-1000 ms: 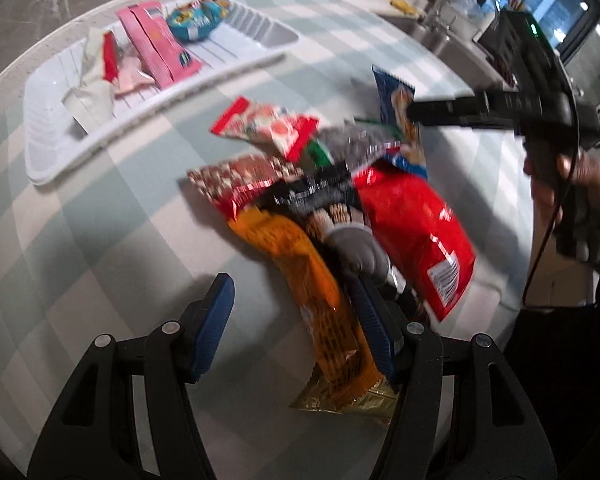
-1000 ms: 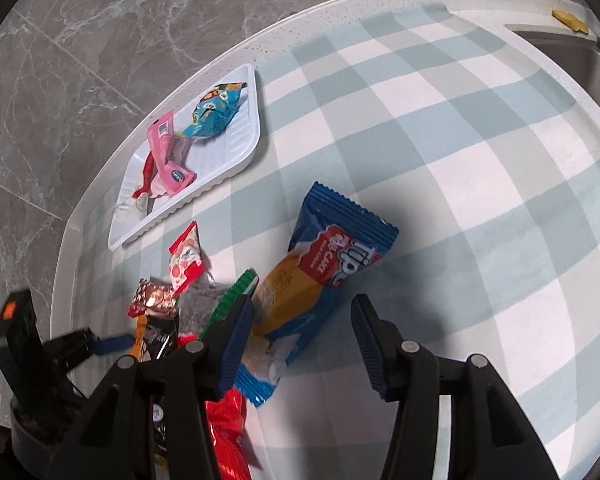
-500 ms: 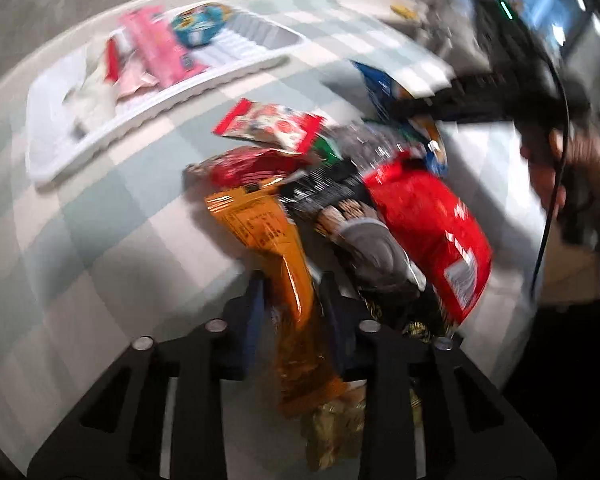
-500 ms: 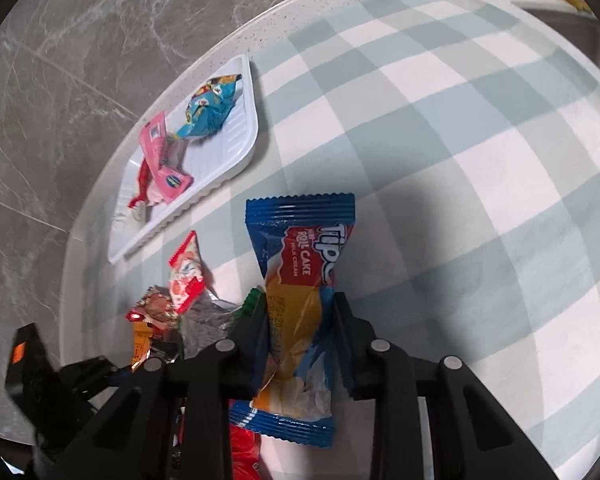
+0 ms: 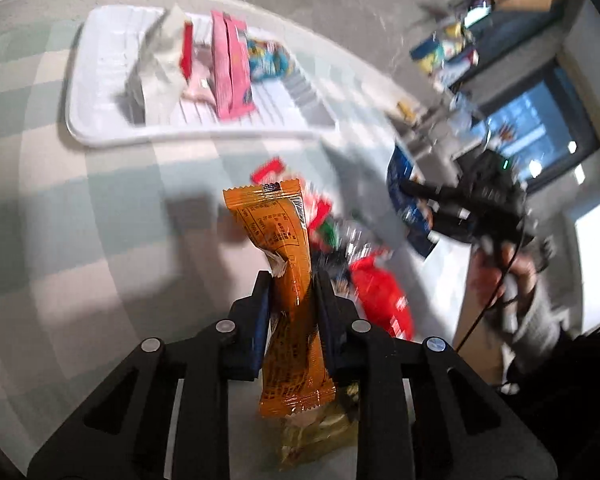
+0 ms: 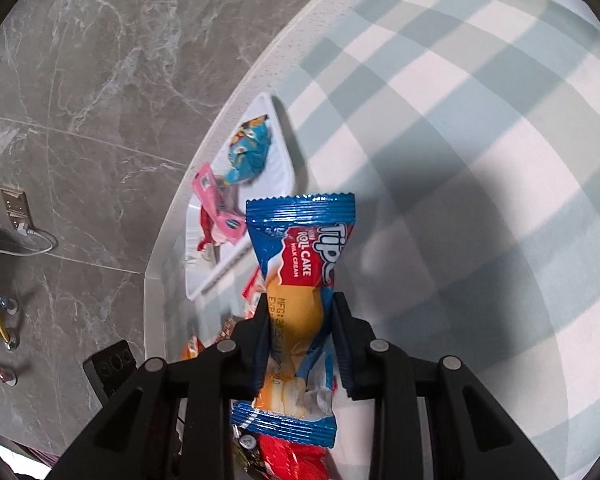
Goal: Organize snacks
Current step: 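Carry the orange bar and Tipo packet into the tray and release both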
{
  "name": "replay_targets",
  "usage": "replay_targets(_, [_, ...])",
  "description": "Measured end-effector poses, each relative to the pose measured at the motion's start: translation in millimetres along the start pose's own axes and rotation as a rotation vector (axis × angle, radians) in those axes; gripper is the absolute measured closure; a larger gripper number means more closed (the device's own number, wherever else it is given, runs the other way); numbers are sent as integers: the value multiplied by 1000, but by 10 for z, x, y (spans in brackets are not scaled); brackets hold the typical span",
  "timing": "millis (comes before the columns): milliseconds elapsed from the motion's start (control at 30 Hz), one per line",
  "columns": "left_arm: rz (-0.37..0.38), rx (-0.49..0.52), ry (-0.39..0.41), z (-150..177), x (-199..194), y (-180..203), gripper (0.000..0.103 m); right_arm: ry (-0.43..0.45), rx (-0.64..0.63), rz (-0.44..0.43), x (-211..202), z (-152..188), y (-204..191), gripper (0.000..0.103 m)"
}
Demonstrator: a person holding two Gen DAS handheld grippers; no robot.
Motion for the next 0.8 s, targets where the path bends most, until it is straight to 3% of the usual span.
replay_targets(167, [0,-11,76,-411,-188,-75,83,-19,-43,-14,147,-111,-217,72])
replay_targets(400, [-124,41,152,-1138,-254,-455,83,-46,-165,-14,522,-387,-653,72])
replay_targets(600, [-241,100,157,-1633,-138,-826,83,-75,-286,30,950,-622,-939,72])
replay_targets(800, [-349,178,134,-1913,72,-1091,83,-90,-402,89,1293,-772,-1125,72])
Point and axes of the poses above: each gripper's, at about its wrist camera, not at the fingertips, and x roughly the way its jaws point, y to its right, z to its underside, the point moved 10 cm from there along x, roughly the way its jaws point, and after that the axes turned 7 degrees about y, right-handed, at the moved point
